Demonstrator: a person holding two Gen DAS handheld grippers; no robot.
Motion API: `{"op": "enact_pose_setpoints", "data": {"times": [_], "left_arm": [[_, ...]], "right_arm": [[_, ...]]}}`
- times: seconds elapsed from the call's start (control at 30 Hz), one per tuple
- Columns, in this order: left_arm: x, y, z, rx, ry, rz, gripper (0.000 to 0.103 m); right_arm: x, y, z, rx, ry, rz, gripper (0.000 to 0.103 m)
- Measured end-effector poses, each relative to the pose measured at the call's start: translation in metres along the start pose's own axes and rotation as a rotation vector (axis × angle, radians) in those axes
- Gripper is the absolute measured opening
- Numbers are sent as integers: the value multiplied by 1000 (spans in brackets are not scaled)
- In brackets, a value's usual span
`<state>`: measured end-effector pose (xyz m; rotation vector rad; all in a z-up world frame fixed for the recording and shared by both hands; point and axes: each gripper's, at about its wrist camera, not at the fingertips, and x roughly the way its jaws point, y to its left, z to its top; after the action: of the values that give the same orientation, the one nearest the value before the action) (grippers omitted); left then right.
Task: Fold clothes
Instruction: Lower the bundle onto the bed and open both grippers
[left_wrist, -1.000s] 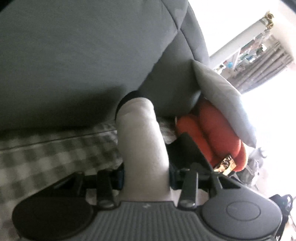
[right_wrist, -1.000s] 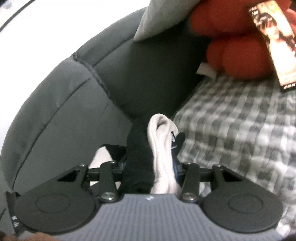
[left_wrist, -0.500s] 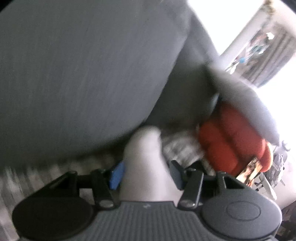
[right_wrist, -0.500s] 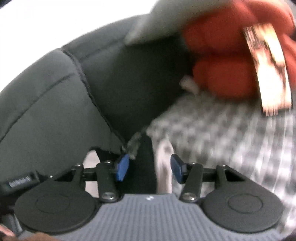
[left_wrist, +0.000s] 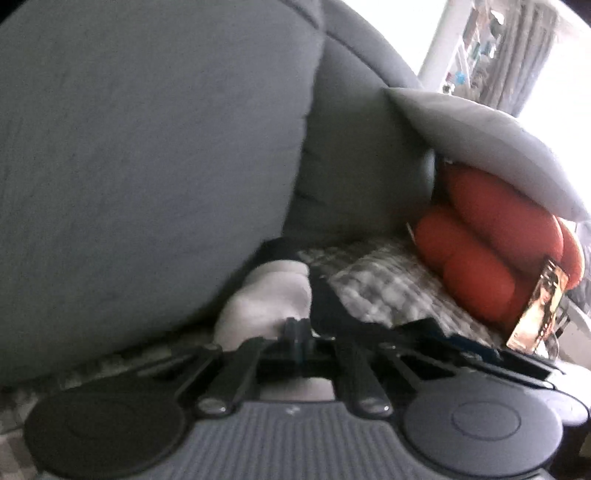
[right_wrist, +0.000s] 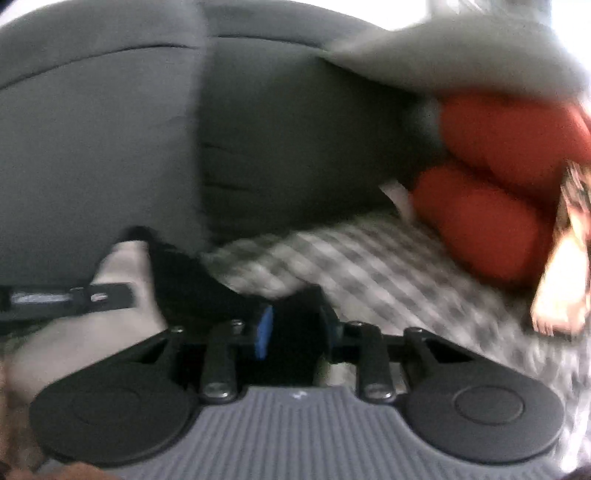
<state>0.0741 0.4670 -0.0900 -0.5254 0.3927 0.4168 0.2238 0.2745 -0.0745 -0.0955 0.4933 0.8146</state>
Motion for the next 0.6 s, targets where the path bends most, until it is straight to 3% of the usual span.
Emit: {"op": "enact_pose_setpoints", "data": {"times": [0.07, 0.17, 0.23, 0.37, 0.43, 0.53, 0.6], "left_arm": [[1, -2, 4, -5, 6, 0, 3], [-6, -15, 9, 28, 20, 22, 3], [-12, -29, 17, 39, 36, 24, 10], [-41, -54, 29, 115, 103, 47, 36], [-55, -62, 30, 156, 143, 76, 37], [-66, -61, 21, 169, 214, 109, 47], [-69, -60, 10, 172, 221, 100, 59]], "right_arm": [[1, -13, -1, 70, 10, 8, 29], [-11, -4, 5, 32, 5, 4, 30], [-26, 0, 10, 46, 3, 18, 32], [-53, 7, 17, 71, 28, 34, 36], [-62, 12, 15, 72, 53, 33, 38], [-70, 18, 8, 69, 98, 38, 40], [-69, 18, 3, 53, 114, 20, 42]]}}
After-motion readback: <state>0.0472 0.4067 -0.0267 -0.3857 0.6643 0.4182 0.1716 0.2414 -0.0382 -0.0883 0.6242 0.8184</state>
